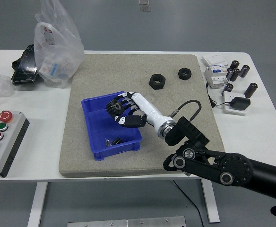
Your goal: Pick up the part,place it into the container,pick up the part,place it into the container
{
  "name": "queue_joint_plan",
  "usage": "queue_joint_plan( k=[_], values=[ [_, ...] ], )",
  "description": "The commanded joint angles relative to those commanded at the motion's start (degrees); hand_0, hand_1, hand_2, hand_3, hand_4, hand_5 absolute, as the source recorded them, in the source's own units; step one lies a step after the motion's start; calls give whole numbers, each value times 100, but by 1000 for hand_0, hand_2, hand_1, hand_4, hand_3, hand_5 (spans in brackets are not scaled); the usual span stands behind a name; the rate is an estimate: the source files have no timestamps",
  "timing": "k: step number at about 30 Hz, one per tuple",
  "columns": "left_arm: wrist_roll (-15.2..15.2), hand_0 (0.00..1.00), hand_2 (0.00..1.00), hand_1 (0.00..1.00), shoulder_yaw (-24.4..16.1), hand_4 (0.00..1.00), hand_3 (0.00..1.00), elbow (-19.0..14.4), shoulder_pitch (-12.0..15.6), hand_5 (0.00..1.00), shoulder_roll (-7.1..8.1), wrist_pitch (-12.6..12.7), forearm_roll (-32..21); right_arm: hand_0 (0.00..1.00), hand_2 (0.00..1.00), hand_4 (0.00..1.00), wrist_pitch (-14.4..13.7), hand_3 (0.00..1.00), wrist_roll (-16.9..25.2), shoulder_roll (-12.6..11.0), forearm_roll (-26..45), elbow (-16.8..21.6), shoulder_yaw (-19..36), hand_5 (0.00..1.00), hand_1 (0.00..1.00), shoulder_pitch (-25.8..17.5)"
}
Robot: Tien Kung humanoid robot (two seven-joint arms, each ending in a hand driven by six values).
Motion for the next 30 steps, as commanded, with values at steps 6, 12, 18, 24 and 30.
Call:
queue_joint_plan(
  k=[6, 12, 18, 24, 30],
  values=[
    [3, 627, 540, 534, 1, 720, 622, 0, -1, 426, 1, -2, 1, 551, 684, 536, -44, 698, 54, -1, -28, -4, 16, 135, 671, -2],
    [7, 627, 539, 535, 1, 723, 621, 0, -4, 430, 7, -9, 11, 551, 687, 562, -1, 699, 38, -2, -32, -14, 29, 126, 671, -2],
    [18, 627, 539, 535, -18, 726, 621, 0, 1, 434, 9, -5, 34, 554, 699, 585, -12, 709, 66, -3, -50, -29, 45, 120, 672, -5],
    [20, 627, 539, 535, -26, 721, 621, 0, 0, 433, 13, -4, 40, 568, 750, 623, 26, 739, 40, -7, -47, -50, 64, 116, 679, -8],
    [19, 627, 539, 535, -27, 715, 621, 0, -1, 434, 16, -4, 43, 578, 766, 666, 81, 756, -16, -10, -50, -61, 85, 145, 684, -17]
  ],
)
